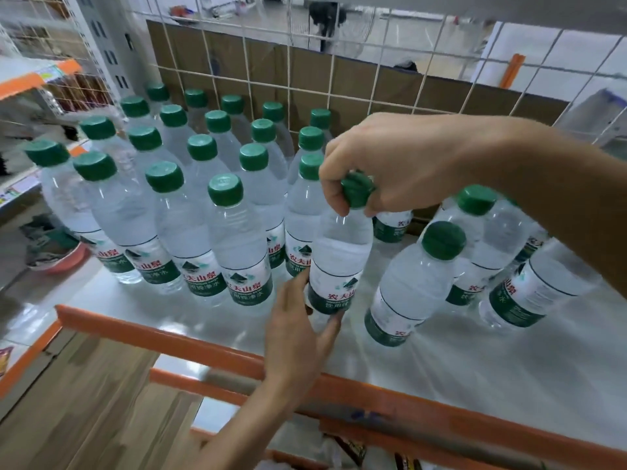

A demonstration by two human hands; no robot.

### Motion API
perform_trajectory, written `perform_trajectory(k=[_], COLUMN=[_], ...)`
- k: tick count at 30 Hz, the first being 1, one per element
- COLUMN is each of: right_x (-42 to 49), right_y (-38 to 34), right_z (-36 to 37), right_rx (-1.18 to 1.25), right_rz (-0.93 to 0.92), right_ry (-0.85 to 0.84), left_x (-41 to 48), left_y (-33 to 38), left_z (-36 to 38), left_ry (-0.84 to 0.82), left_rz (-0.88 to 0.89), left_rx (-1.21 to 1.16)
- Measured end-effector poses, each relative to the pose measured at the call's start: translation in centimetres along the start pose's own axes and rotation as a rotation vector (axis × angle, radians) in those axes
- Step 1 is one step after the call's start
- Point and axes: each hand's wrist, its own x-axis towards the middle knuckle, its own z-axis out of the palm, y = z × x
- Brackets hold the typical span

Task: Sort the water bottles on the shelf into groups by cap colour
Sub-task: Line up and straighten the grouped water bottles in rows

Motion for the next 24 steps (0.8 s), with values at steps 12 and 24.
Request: perform_trajectory(k=[12,24], right_x=[3.6,3.4], right_y=[-1.6,-2.6], right_z=[1.3,1.7], right_rx=[0.098,0.172], right_rz=[-0.031,0.104], right_ry=[0.028,0.063], left_x=[-1.0,-0.8], left_y=[-2.8,-3.5], left_z=[-2.1,-2.4], left_ry=[0.093,0.067], left_rz=[-0.065,-0.017], left_rx=[-0.038,-0.090])
